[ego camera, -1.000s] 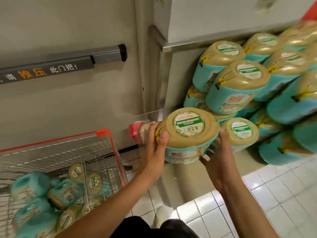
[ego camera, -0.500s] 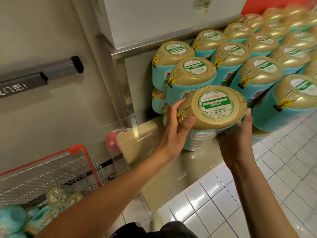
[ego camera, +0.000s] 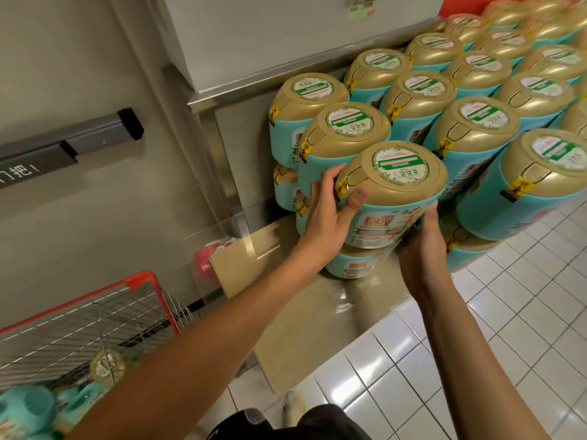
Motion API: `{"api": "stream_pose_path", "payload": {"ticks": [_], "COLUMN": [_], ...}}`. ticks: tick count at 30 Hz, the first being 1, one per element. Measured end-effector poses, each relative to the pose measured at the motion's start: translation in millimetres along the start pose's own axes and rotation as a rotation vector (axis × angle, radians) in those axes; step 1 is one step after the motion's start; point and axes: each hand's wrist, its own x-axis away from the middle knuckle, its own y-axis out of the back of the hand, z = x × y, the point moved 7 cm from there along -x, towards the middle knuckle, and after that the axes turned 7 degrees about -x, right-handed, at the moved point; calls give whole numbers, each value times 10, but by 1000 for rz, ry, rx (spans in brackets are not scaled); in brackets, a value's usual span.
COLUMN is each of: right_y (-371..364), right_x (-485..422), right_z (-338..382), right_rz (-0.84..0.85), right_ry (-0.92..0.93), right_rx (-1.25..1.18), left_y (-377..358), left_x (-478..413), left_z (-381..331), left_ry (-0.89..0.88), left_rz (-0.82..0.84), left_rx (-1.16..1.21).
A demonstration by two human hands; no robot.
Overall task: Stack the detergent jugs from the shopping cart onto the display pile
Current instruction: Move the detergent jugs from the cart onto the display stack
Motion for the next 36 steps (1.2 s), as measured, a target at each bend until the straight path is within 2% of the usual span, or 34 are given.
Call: {"api": "stream_pose_path", "payload": {"ticks": [3, 6, 9, 13, 17, 20, 27, 36], "right_y": [21, 36, 71, 140, 172, 154, 121, 138], "right_x": [-30, -53, -81, -87, -84, -119, -245, -292], "right_z": [-35, -60, -76, -162, -227, -221, -198, -204], "right_rz": [-13, -32, -47, -64, -71, -57, -80, -222], "right_ry": [11, 5, -4, 5, 10, -9, -44, 39], "right_rx": [-4, -21, -26, 2, 13, -17, -73, -19], "left_y": [39, 83, 94, 63, -13, -182, -296, -285], "left_x": [54, 107, 103, 166, 424, 623, 713, 657], "left_z": [4, -72, -62, 187, 662, 902, 1013, 1121], "left_ry": [29, -6, 0, 47, 277, 344, 301, 343], "left_rz": [-97, -228, -283, -168, -27, 97, 90, 111], "left_rx": [68, 23, 10, 69, 74, -5, -171, -124]}}
